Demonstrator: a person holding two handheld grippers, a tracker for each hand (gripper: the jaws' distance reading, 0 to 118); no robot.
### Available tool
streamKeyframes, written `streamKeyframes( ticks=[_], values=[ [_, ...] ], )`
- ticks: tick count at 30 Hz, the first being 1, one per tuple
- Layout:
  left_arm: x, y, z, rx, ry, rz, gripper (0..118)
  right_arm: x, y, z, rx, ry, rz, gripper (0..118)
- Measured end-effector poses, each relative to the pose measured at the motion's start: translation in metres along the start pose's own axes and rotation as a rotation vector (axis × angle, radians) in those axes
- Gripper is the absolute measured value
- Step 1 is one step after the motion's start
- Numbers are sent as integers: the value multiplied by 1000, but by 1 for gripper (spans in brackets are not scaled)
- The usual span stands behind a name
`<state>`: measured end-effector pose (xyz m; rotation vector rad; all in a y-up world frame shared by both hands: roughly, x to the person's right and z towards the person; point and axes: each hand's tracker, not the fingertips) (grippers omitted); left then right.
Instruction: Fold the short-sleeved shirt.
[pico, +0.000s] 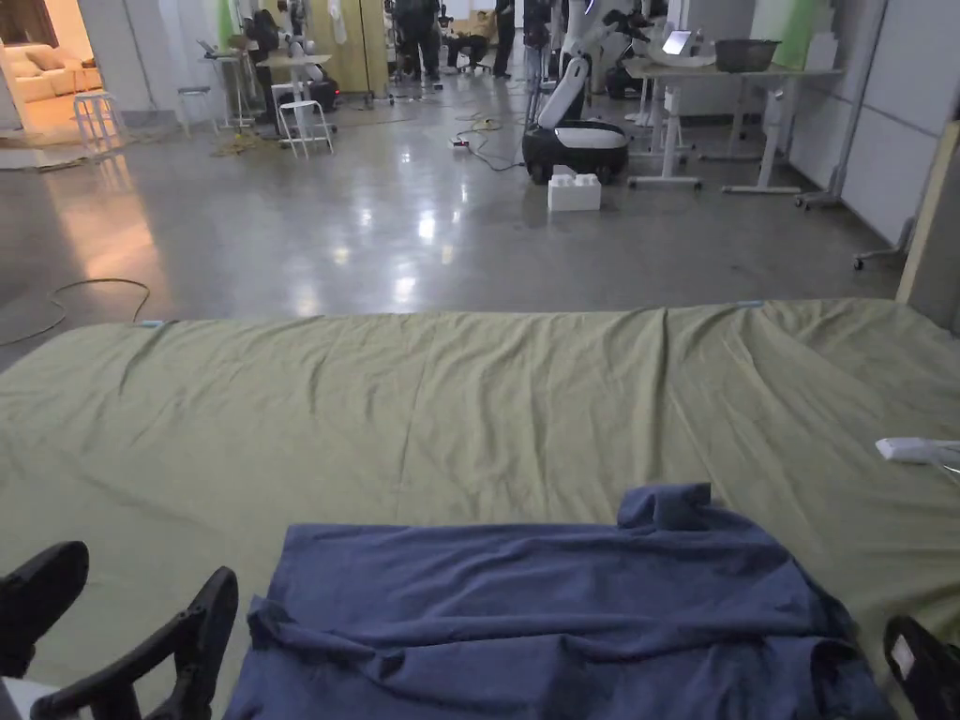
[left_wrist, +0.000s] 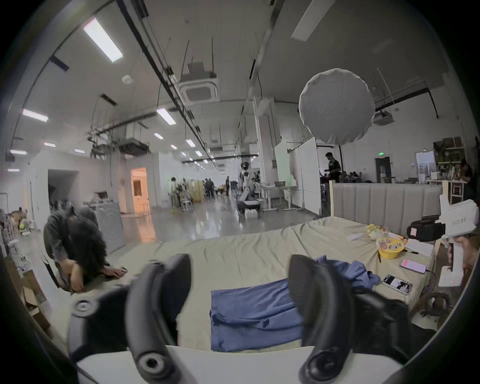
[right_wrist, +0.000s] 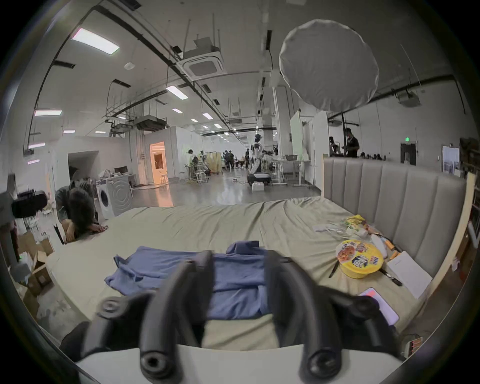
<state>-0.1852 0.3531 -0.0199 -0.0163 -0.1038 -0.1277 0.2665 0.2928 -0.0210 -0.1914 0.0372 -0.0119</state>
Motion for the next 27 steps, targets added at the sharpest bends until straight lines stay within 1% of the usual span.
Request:
streamKeyframes(
  ticks=[1,2,3,4,5,6,7,8,9,10,11,12,13,14,16,17,19,20,21,22,23,24,25,27],
  values=[
    [-1,-3,9,-2,1,-3,53,-6,-1,8,-4,-21,6,20],
    [3,-3,18,-7,-14,4,15,-13,-2,17,2,-25,18,10],
    [6,-3,24,-17,-40,6,2,-16,-3,24,11,-20,20,7],
    [10,-5,31,-18,-30,6,1,-21,-4,30,-6,32,-1,5],
    [12,-6,41,-15,-31,7,0,-24,-5,33,-34,58,-19,1],
    [12,-5,45,-18,-43,5,0,-28,-7,37,-42,28,-15,0],
    [15,-6,48,-38,-61,-2,0,-32,-2,40,27,25,47,0],
    [15,-8,50,-42,-49,-2,0,-33,3,45,57,32,87,0],
    [18,-7,54,-48,-42,13,0,-34,1,44,16,37,45,0],
    [17,-9,54,-60,-51,26,0,-36,2,44,34,31,52,0],
    [15,-12,53,-71,-49,30,0,-36,6,43,89,35,86,0],
    [13,-15,51,-73,-38,31,0,-32,3,43,24,58,17,0],
    [14,-13,49,-90,-28,37,0,-32,1,42,1,43,-10,0],
    [11,-15,45,-107,-20,53,0,-33,3,41,44,44,30,0],
    [-1,-23,34,-144,-19,134,0,-31,-2,38,1,45,4,0],
    [-7,-31,22,-176,-13,173,0,-31,-4,38,10,44,11,0],
    [-20,-55,0,-200,35,201,0,-32,-11,34,-29,58,-4,0],
    [-29,-71,-19,-254,39,230,0,-30,-16,34,-50,61,-9,0],
    [-36,-87,-35,-328,29,261,2,-31,-20,32,-69,60,-10,0],
    [-43,-102,-51,-374,11,294,14,-31,-23,30,-85,60,-11,0],
    [-48,-120,-71,-419,-11,329,41,-31,-27,29,-102,65,-11,0],
    [-54,-136,-90,-475,-44,361,62,-28,-32,28,-119,65,-11,0],
    [-58,-149,-106,-508,-62,396,73,-27,-35,27,-132,60,-8,0],
    [-67,-179,-142,-572,-60,483,73,-26,-40,23,-162,53,-9,0]
  ],
)
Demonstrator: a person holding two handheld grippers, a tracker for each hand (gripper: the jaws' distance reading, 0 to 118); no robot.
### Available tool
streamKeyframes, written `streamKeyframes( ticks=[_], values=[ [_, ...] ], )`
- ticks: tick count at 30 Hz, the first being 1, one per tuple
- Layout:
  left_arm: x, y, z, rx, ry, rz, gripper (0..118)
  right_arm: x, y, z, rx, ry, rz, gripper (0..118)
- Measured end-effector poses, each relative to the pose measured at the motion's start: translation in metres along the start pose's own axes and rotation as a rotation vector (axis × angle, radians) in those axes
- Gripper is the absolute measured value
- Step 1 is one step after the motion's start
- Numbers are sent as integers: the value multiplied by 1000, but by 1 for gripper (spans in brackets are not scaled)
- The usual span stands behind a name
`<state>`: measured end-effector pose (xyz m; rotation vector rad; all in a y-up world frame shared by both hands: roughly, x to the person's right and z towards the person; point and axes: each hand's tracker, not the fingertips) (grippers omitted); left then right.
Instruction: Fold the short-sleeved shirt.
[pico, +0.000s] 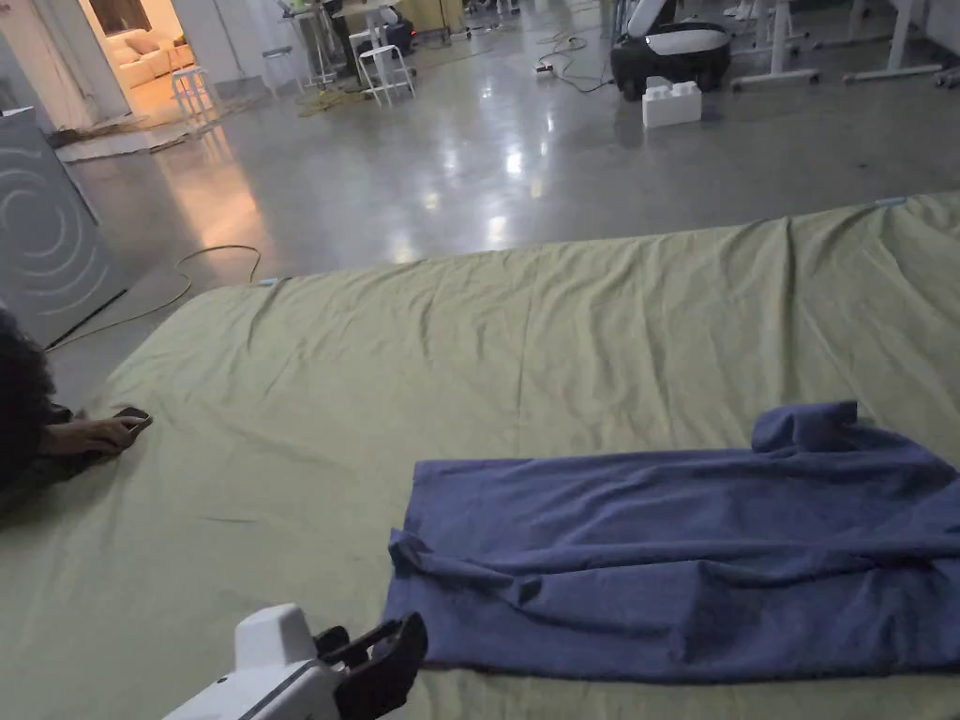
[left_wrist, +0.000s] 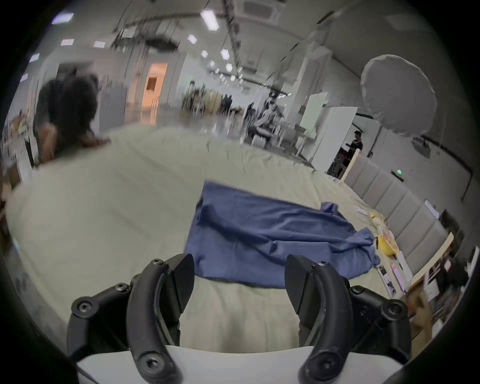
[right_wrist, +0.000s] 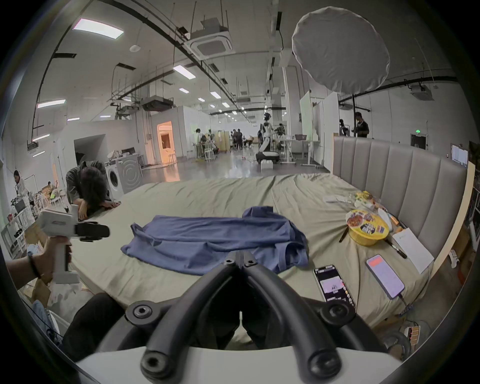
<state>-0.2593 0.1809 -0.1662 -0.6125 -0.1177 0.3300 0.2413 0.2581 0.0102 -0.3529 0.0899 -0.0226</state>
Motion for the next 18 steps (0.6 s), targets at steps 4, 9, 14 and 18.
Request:
streamKeyframes(
  ticks=[4,9,14,18],
  values=[
    [-21,1,-71,-69,103,29,73,6,-7,-4,-40,-30,-25,0],
    [-37,-10,-121,-188,206,25,61,17,-16,-6,-96,-82,-59,0],
    [3,-23,-125,-215,260,-289,11,26,-23,-18,-149,-106,-55,0],
    [14,-26,-142,-267,295,-362,8,44,-20,-58,-157,-147,-32,20]
  ],
)
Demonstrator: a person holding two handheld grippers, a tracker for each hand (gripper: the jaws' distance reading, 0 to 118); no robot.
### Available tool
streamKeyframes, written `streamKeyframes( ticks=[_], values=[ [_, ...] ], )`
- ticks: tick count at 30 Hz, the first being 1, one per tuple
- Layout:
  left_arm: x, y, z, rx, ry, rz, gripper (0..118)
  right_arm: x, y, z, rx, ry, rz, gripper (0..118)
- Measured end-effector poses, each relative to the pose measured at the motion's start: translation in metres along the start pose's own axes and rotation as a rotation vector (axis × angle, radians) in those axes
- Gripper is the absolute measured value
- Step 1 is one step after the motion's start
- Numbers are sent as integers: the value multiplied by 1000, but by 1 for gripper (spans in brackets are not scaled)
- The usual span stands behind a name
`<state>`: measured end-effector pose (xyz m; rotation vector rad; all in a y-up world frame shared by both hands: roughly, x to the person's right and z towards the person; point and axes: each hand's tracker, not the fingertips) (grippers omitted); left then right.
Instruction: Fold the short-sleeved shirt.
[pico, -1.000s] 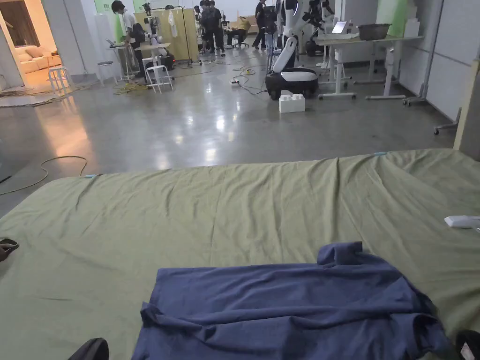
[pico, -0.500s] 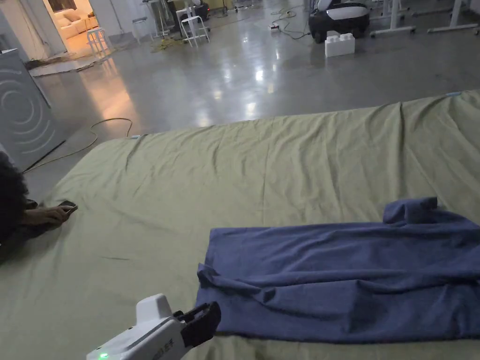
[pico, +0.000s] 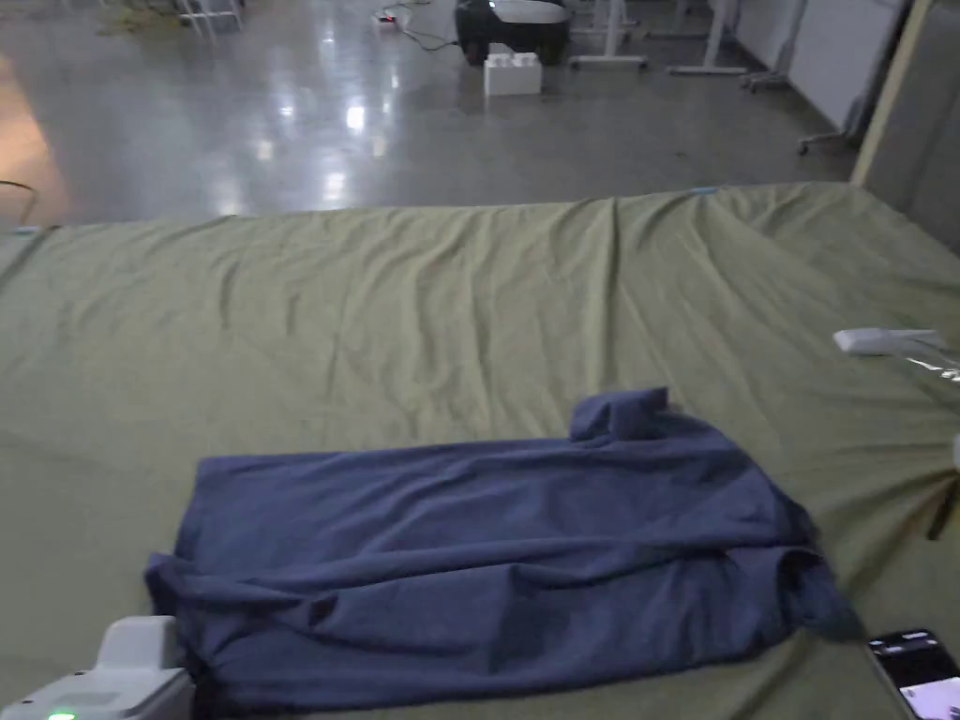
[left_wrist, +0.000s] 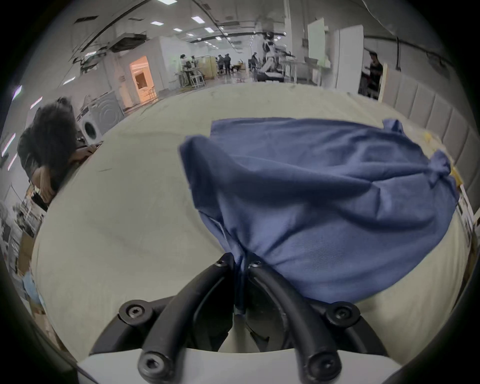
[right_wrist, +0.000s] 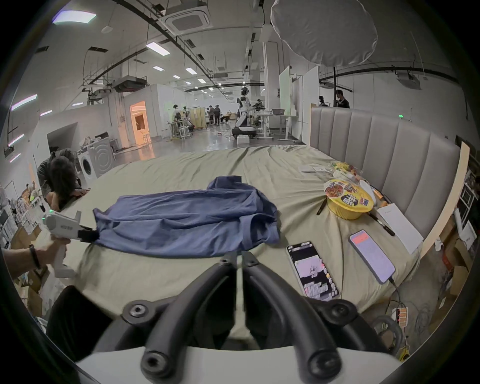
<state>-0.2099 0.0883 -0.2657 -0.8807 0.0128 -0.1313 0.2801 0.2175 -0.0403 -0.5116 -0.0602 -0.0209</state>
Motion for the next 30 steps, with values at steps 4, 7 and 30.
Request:
streamKeyframes(
  ticks=[4,7,30],
  values=[
    [-3,10,-5,-55,-19,-38,8,28,21,-87,-98,-4,-61,50],
    [-5,11,-4,-59,-21,-46,8,56,25,-162,-196,18,-163,63],
    [-49,-4,112,85,-94,154,4,43,28,-172,-347,-199,76,6]
  ],
)
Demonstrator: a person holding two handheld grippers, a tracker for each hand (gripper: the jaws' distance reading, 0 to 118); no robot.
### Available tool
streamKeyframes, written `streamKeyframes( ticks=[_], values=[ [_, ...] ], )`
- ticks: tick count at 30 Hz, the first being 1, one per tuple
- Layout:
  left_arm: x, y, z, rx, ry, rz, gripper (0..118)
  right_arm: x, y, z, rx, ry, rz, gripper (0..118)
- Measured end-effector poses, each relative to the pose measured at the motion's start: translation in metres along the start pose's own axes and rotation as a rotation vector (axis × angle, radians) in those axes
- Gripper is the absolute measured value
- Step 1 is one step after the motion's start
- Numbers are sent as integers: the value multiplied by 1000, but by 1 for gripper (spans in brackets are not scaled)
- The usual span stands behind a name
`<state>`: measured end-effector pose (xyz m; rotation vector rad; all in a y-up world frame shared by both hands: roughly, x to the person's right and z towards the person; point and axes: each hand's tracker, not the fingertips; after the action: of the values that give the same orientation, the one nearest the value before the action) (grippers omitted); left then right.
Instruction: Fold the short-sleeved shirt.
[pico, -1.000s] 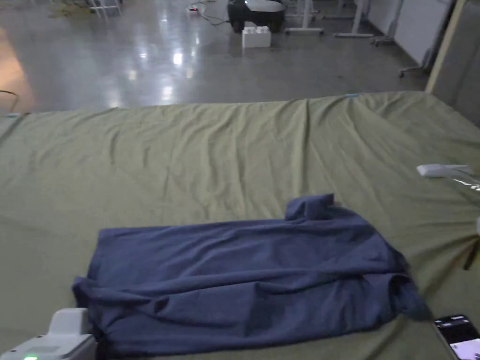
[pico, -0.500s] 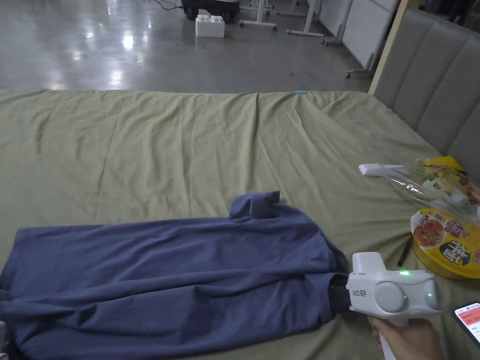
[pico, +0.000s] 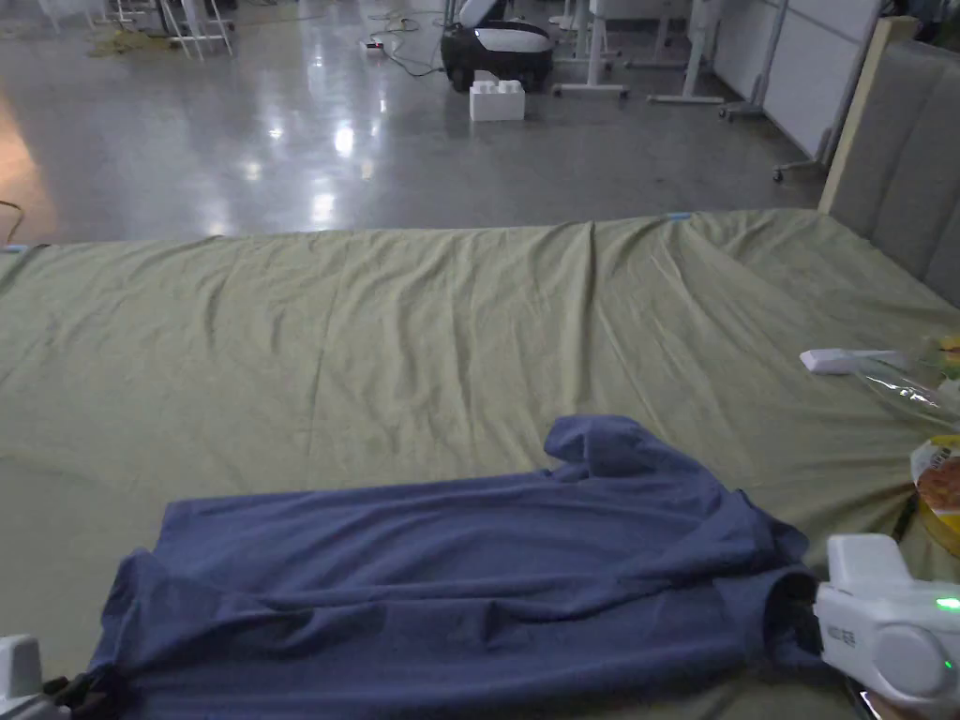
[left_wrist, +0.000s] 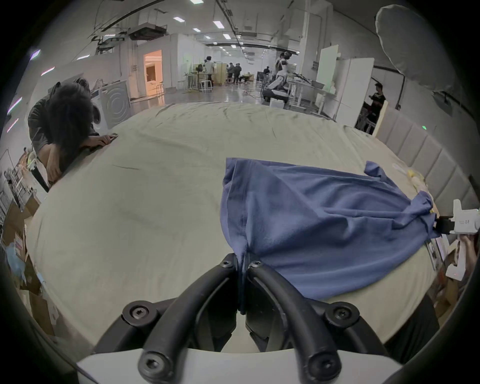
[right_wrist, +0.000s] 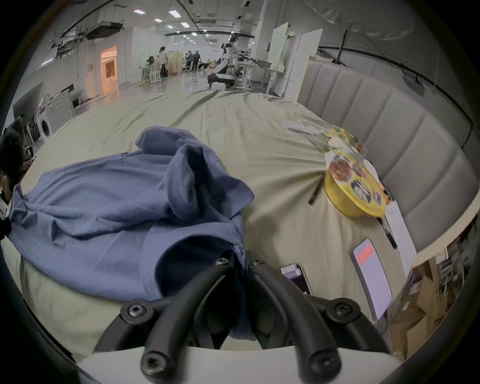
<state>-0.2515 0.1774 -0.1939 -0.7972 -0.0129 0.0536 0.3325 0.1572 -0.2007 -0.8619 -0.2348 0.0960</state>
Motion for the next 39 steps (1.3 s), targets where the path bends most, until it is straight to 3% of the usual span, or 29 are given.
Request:
streamKeyframes(
  ticks=[5,11,12,13,14,15,16,19,24,27,30,32,36,37,39],
  values=[
    [-22,-50,37,-15,-23,54,4,11,-58,44,-7,23,-78,6],
    [-21,-97,45,-25,-14,33,6,5,-111,72,-15,43,-65,7],
    [-22,-98,40,-18,-9,35,15,4,-114,72,5,52,-65,8],
    [-24,-96,36,-22,8,36,33,5,-115,68,2,54,-56,18],
    [-23,-93,36,-11,41,33,65,5,-115,64,-6,55,-44,49],
    [-25,-91,41,12,55,35,83,8,-116,62,-54,48,-25,70],
    [-27,-88,50,22,48,45,92,11,-117,63,-59,46,-28,74],
    [-28,-82,105,167,-73,71,91,29,-117,94,45,59,-66,70],
    [1,-67,202,438,34,-116,92,48,-110,160,272,115,-138,70],
    [20,-60,249,593,24,-100,93,40,-105,205,412,152,-187,70],
    [34,-58,282,631,-23,-113,93,28,-101,248,577,226,-140,70],
    [42,-59,299,682,-6,-127,93,22,-97,270,635,243,-83,70],
    [69,-50,324,760,-9,-119,91,9,-85,293,716,292,-41,70],
    [72,-49,325,765,-13,-124,88,4,-81,291,667,352,-72,67],
    [71,-48,325,765,-17,-158,69,-4,-76,292,680,355,-64,44]
  ],
)
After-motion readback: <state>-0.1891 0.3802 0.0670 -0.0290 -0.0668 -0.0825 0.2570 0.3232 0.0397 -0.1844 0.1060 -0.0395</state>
